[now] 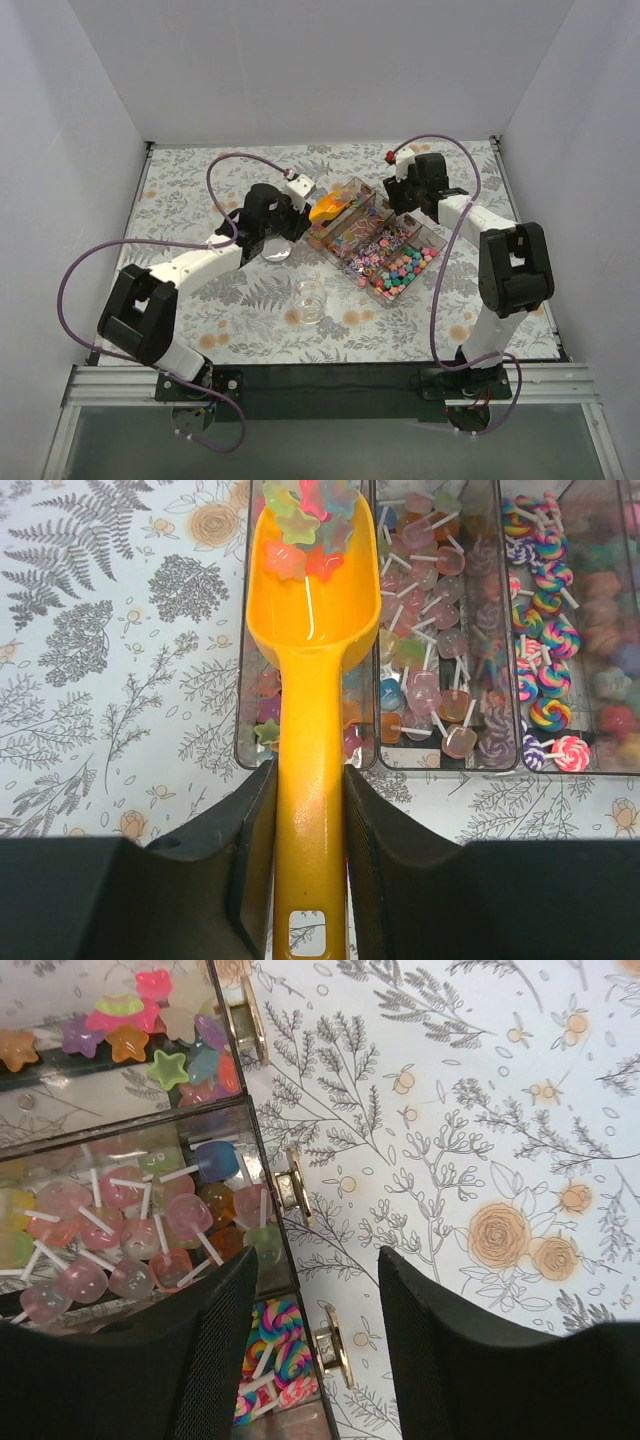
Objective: Pack the candies
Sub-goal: Scoop the fake candies from the storage box.
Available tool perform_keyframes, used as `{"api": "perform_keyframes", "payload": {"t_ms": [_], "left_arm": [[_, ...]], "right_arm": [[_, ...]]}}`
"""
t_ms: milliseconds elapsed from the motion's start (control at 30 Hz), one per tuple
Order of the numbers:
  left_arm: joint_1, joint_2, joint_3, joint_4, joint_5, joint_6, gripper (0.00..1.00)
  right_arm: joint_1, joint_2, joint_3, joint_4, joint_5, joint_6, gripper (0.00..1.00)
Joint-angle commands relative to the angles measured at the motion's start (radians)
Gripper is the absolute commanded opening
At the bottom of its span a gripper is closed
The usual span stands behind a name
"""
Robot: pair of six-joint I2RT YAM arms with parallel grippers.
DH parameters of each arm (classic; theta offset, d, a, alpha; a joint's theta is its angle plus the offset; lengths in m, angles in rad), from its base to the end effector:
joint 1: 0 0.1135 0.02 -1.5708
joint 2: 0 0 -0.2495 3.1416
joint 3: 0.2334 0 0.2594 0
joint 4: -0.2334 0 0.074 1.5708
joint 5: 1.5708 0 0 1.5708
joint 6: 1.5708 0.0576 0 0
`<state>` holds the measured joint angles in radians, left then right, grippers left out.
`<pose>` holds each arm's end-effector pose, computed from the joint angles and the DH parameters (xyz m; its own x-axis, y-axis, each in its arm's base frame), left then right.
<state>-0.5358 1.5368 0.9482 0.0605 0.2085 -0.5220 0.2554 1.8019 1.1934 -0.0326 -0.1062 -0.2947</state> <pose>0.3098 -0.1978 0.2070 -0.7013 -0.1509 -0.6967 0.3502 0.7783 -0.5211 0.4084 0.1130 0.1828 -0.4569 -0.4178 -0.7853 -0.4871 0.8562 -0.1721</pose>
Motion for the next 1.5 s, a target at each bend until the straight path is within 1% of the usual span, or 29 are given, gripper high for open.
{"api": "perform_keyframes", "payload": {"t_ms": [0, 67, 167, 233, 333, 467, 533, 600, 667, 800, 967, 1033, 1200, 1467], "left_arm": [[0.013, -0.096, -0.020, 0.065, 0.031, -0.004, 0.00], [0.017, -0.122, -0.028, 0.065, 0.035, -0.004, 0.00], [0.025, -0.153, -0.042, 0.050, 0.042, 0.004, 0.00], [0.028, -0.185, -0.049, 0.041, 0.046, 0.007, 0.00], [0.034, -0.230, -0.069, 0.024, 0.052, 0.014, 0.00], [0.040, -0.285, -0.088, -0.011, 0.054, 0.023, 0.00], [0.042, -0.314, -0.104, -0.033, 0.058, 0.025, 0.00], [0.043, -0.359, -0.120, -0.051, 0.060, 0.030, 0.00], [0.043, -0.403, -0.129, -0.088, 0.063, 0.030, 0.00], [0.045, -0.478, -0.160, -0.126, 0.062, 0.027, 0.00], [0.046, -0.550, -0.216, -0.139, 0.048, 0.016, 0.00], [0.046, -0.572, -0.230, -0.142, 0.035, 0.016, 0.00], [0.046, -0.596, -0.249, -0.134, 0.011, 0.025, 0.00], [0.046, -0.619, -0.275, -0.100, -0.001, 0.019, 0.00]], "right_arm": [[-0.002, -0.094, -0.005, -0.001, 0.014, 0.043, 0.59], [-0.002, -0.113, -0.003, -0.030, 0.014, 0.069, 0.59], [0.008, -0.162, -0.009, -0.062, 0.002, 0.158, 0.59], [0.036, -0.208, -0.031, -0.098, 0.017, 0.228, 0.58], [0.080, -0.277, -0.057, -0.147, 0.034, 0.285, 0.57], [0.116, -0.344, -0.101, -0.233, 0.008, 0.388, 0.57], [0.149, -0.390, -0.124, -0.263, -0.042, 0.413, 0.56], [0.209, -0.430, -0.158, -0.286, -0.064, 0.453, 0.55], [0.276, -0.447, -0.172, -0.309, -0.067, 0.489, 0.55], [0.373, -0.481, -0.210, -0.322, -0.061, 0.632, 0.54], [0.494, -0.483, -0.204, -0.325, -0.010, 0.732, 0.52], [0.515, -0.474, -0.196, -0.326, 0.006, 0.761, 0.52], [0.582, -0.444, -0.172, -0.325, 0.046, 0.799, 0.50], [0.666, -0.354, -0.120, -0.326, 0.054, 0.818, 0.50]]}}
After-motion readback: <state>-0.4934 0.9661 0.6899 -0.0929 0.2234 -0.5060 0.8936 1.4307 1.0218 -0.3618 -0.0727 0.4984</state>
